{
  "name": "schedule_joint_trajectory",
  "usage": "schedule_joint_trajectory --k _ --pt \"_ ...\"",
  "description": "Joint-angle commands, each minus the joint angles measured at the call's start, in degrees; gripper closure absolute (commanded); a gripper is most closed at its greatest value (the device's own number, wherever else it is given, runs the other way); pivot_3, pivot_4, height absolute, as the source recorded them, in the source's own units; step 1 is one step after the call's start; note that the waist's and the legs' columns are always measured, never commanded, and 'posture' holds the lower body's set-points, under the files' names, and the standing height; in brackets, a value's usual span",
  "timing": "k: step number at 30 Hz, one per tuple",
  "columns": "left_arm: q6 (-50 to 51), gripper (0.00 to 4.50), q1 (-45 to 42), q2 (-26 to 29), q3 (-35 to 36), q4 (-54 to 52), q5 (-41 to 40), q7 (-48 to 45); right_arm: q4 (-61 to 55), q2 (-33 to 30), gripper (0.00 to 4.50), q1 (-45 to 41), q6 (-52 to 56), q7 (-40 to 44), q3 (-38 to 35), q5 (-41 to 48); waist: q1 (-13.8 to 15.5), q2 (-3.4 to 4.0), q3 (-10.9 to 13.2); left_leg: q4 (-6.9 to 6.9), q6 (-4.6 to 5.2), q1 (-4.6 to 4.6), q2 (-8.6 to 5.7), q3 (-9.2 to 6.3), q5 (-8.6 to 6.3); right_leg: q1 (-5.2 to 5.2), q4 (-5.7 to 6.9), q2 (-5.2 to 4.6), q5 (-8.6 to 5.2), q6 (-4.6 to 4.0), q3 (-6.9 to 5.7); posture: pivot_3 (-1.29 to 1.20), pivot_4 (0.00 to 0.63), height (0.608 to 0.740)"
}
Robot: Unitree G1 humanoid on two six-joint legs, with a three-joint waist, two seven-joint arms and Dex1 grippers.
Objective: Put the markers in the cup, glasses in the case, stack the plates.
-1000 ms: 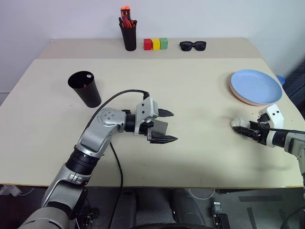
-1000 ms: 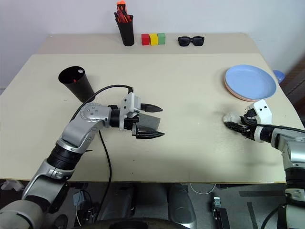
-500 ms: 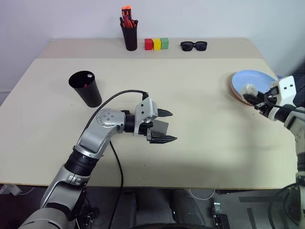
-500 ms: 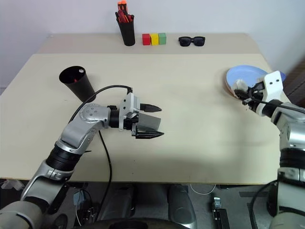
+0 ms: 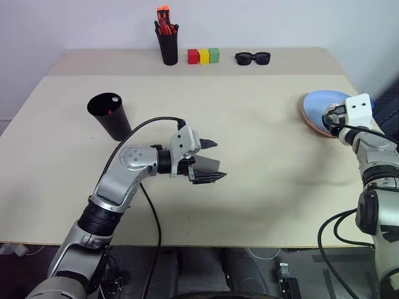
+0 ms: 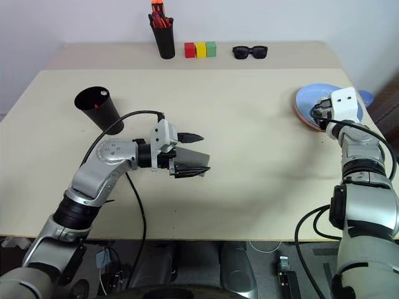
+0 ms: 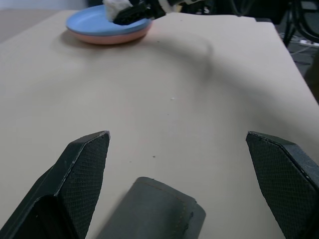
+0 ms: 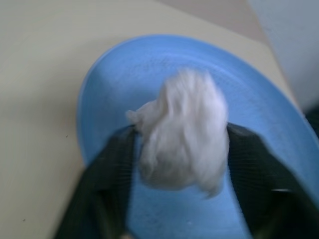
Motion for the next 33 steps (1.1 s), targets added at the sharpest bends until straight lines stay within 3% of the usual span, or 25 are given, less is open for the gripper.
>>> schedule_joint_trajectory --k 1,9,12,15,17,24,28,33 --pt "0.9 0.00 -0.1 -0.4 2.5 -2.5 -1.2 2.0 -0.2 -0.2 0.24 -1.6 -1.7 -1.9 -1.1 -0.1 -0.1 0.00 0.0 0.01 0.00 0.00 0.00 0.00 0.00 0.01 0.00 0.00 0.00 0.00 0.00 0.00 0.150 0.740" --pt "-0.1 0.00 -1.2 -4.8 7.6 0.3 -2.3 9.0 -2.1 -0.5 0.11 -0.9 -6.2 1.0 -4.8 3.3 -0.5 0.00 0.0 0.03 0.00 0.00 0.00 0.00 0.00 0.03 -0.01 0.00 0.01 0.01 0.00 0.00 0.150 0.740" --pt "-5.9 0.00 -1.8 -7.5 9.7 3.2 0.6 14.5 -3.8 -0.1 0.11 0.0 -7.9 5.6 -6.6 5.8 -0.7 0.00 0.0 0.03 0.00 0.00 0.00 0.00 0.00 0.03 -0.01 0.00 0.01 0.02 0.00 0.00 0.150 0.740" --pt "-13.9 0.00 0.8 -11.0 12.6 5.3 2.3 20.0 -19.3 2.8 0.11 10.8 -9.7 17.7 -6.5 11.3 -0.7 -0.04 0.0 0.04 0.00 0.03 0.00 -0.02 0.00 0.10 -0.05 0.00 0.03 0.05 -0.01 0.00 0.150 0.740" --pt "-16.3 0.00 2.7 -11.1 13.3 5.8 1.9 19.2 -34.7 3.6 0.11 20.2 -3.7 23.9 -6.6 17.0 -0.7 -0.05 0.0 -0.01 0.04 0.03 0.01 -0.04 -0.03 0.11 -0.10 0.00 0.03 0.07 -0.03 0.00 0.150 0.740" --pt "-15.4 0.00 10.8 -8.8 18.8 -1.1 -4.9 17.2 -72.9 1.3 0.11 42.1 15.2 25.1 -10.6 28.3 0.0 0.12 0.0 0.10 0.10 -0.01 -0.06 -0.01 -0.06 0.03 0.04 -0.08 0.04 0.11 0.03 0.00 0.150 0.740" --pt "-17.9 0.00 19.8 -4.9 22.3 -7.6 -4.8 16.6 -83.6 -0.3 0.11 51.2 20.0 24.7 -13.8 30.0 0.4 0.09 0.0 0.12 0.10 0.15 -0.02 -0.06 -0.06 0.23 0.07 -0.02 0.04 0.10 0.01 0.00 0.150 0.740" --pt "-19.0 0.00 33.2 1.6 28.4 -12.8 -8.7 10.8 -88.1 -1.2 0.11 59.9 22.8 26.9 -16.5 31.4 0.5 0.09 0.0 0.11 0.10 0.11 -0.02 -0.02 -0.07 0.23 -0.06 -0.04 0.03 0.08 0.03 0.00 0.150 0.740"
